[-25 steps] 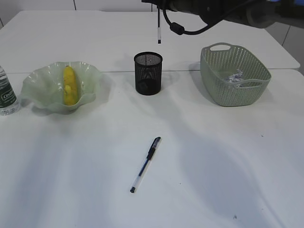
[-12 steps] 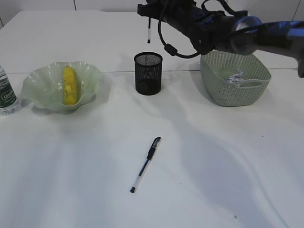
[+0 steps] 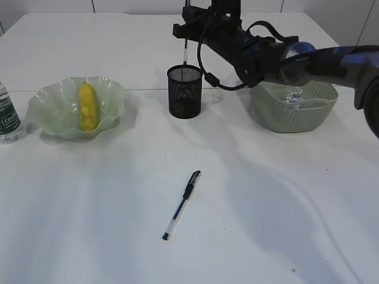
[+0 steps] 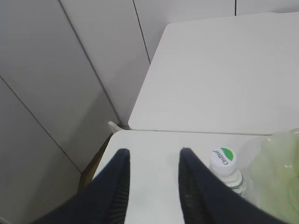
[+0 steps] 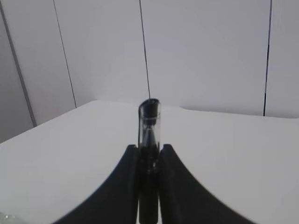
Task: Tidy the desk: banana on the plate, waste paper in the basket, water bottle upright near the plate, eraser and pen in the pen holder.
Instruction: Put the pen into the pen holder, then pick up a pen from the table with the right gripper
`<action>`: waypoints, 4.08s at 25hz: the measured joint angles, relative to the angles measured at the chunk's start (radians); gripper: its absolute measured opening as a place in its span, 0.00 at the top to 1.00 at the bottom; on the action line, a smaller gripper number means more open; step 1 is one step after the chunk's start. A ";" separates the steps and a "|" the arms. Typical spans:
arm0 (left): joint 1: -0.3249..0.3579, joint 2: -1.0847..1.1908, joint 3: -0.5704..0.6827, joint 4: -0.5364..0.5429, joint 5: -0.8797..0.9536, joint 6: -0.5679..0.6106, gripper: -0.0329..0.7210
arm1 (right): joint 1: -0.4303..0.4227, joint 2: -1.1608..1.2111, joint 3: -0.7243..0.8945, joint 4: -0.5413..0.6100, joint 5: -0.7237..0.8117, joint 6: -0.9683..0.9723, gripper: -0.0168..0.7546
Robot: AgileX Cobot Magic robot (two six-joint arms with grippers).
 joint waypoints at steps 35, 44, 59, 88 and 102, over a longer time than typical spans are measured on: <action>0.000 0.000 0.000 0.015 -0.050 0.000 0.64 | 0.000 0.099 0.000 0.000 -0.098 -0.004 0.73; 0.000 0.000 0.000 0.015 -0.050 0.000 0.64 | 0.000 0.099 0.000 0.000 -0.111 -0.002 0.72; 0.000 0.000 0.000 0.015 -0.050 0.000 0.64 | 0.000 -0.155 0.000 -0.030 0.252 0.019 0.72; 0.000 0.000 0.000 0.000 -0.005 0.000 0.64 | 0.005 -0.394 0.000 0.525 1.669 0.066 0.72; 0.000 0.000 0.000 -0.005 0.245 0.000 0.64 | 0.130 -0.365 -0.002 0.636 1.641 0.232 0.72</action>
